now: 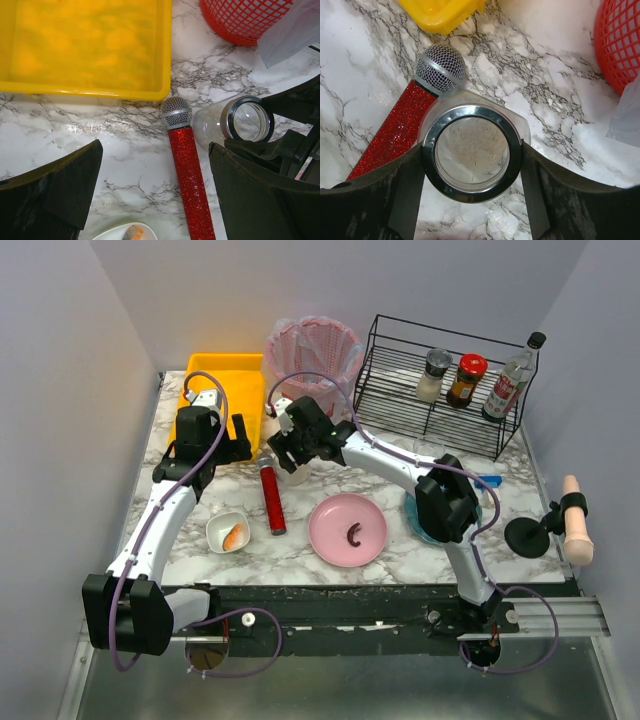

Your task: Clear the kitchen counter

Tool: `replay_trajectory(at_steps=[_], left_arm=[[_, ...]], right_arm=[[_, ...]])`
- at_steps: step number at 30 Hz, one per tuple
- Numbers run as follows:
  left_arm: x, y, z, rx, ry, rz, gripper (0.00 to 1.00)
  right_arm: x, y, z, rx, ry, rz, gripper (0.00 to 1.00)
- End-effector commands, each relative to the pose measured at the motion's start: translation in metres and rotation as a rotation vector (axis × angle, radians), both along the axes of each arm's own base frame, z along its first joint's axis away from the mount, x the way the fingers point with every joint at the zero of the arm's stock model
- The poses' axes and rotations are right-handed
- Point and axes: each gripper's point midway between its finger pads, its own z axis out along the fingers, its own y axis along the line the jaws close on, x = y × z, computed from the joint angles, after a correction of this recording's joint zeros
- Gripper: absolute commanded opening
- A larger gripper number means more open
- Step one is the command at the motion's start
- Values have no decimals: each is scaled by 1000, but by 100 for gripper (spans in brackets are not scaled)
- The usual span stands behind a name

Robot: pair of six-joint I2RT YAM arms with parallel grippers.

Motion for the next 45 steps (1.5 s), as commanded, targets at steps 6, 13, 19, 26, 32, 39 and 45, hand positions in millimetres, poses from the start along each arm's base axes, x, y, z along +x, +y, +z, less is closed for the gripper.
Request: replay_trajectory(at_steps=[6, 13, 19, 26, 32, 39, 45], left_arm=[[1, 0, 10, -14, -12, -2, 99], [1, 0, 10, -12, -11, -2, 99], [1, 0, 10, -12, -11, -2, 99], [1, 0, 10, -15, -12, -3, 99], [1, -1, 11, -16, -13, -5, 99], [1, -2, 10, -21, -11, -10, 99], [0, -2, 10, -22, -11, -10, 99]], right_arm=[[-1, 3, 14, 7, -17, -5, 15], [3, -17, 56, 18, -98, -64, 1], [-3, -41, 93, 71, -79, -68, 1], [-5, -83, 144, 130, -72, -84, 1], [23, -140, 189, 166, -120, -208, 1], [72, -203, 226, 167, -210, -392, 1], [117, -239, 237, 167, -254, -505, 1]])
